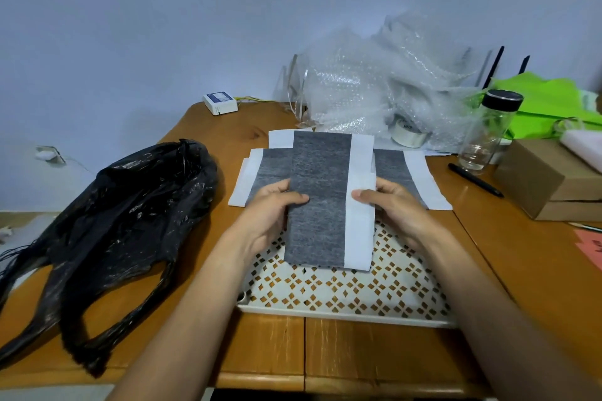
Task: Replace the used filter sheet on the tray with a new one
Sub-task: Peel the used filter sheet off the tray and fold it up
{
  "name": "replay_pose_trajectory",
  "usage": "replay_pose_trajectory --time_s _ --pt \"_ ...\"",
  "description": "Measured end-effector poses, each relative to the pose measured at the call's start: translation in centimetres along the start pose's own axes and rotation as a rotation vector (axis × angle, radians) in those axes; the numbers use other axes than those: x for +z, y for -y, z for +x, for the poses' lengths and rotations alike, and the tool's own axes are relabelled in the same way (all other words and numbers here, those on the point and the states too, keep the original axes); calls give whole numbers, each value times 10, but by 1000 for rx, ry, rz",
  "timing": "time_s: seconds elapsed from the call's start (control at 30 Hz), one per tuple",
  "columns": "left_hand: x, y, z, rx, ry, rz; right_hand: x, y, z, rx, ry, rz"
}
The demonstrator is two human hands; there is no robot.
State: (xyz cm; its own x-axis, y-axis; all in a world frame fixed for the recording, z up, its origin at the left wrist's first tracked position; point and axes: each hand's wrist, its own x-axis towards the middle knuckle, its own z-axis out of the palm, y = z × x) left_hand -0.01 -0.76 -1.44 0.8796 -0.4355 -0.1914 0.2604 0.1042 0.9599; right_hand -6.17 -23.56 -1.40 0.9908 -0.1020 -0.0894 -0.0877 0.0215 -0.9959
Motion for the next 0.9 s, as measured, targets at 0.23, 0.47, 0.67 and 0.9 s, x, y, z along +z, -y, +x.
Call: replay_pose_trajectory --time_s 0.23,0.47,0.67,0.9 --pt "-4 7 6 -2 -13 -37 -3 -8 4 23 20 -56" --pt "0 7 8 68 -162 88 -3 -5 -1 -132 -24 9" --pt "4 0 -1 249 -167 168 4 3 -13 -228 7 -199" --pt "0 -11 -8 186 -159 129 4 16 -20 -155 93 -456"
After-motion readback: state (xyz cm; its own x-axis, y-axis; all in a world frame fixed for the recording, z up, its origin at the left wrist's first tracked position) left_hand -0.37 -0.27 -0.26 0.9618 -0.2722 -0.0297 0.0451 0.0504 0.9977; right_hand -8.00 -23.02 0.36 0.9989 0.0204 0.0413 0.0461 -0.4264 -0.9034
